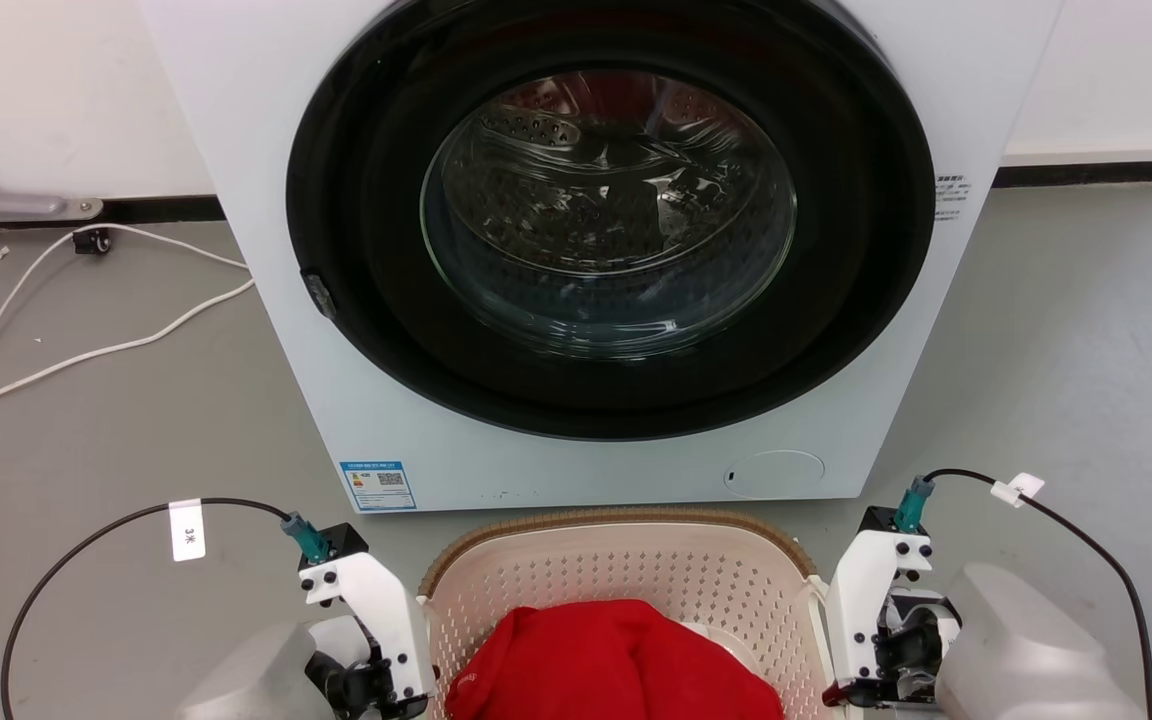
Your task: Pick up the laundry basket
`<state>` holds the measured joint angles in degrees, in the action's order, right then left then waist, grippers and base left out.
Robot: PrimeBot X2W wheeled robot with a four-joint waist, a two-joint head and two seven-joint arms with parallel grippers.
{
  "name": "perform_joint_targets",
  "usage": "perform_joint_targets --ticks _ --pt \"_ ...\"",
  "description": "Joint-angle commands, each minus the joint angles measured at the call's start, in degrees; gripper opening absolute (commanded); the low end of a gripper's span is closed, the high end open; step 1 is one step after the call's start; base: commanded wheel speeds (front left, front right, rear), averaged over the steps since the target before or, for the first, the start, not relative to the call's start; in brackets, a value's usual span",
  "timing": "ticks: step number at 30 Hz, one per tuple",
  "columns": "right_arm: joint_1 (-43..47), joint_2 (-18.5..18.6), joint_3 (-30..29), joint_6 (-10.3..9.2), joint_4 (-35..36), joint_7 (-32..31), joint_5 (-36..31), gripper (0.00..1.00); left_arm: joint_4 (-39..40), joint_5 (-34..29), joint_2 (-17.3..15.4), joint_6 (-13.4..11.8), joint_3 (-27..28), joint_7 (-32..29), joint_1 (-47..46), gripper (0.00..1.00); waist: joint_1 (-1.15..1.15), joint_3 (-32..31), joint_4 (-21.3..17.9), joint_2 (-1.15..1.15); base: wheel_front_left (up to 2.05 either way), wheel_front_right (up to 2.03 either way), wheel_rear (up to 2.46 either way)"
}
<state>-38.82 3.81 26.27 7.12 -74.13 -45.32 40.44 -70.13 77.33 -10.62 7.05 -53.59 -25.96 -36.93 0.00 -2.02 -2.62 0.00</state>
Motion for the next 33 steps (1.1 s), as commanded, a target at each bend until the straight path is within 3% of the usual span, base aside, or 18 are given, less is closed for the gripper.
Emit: perform_joint_targets --ticks 1,33 --pt "0.69 -1.73 -0.29 0.68 0.57 0.18 0.49 0.0 1.28 0.87 1.7 0.8 0.14 0.23 0.14 0.0 0.0 -0.02 0.03 0.0 0.0 0.0 0.0" --pt "1.24 -1.68 -2.7 0.68 0.51 -3.0 -1.47 0.0 1.3 1.65 1.42 0.8 -0.25 1.02 0.68 0.0 0.0 -0.28 -0.08 0.0 0.0 0.0 0.0"
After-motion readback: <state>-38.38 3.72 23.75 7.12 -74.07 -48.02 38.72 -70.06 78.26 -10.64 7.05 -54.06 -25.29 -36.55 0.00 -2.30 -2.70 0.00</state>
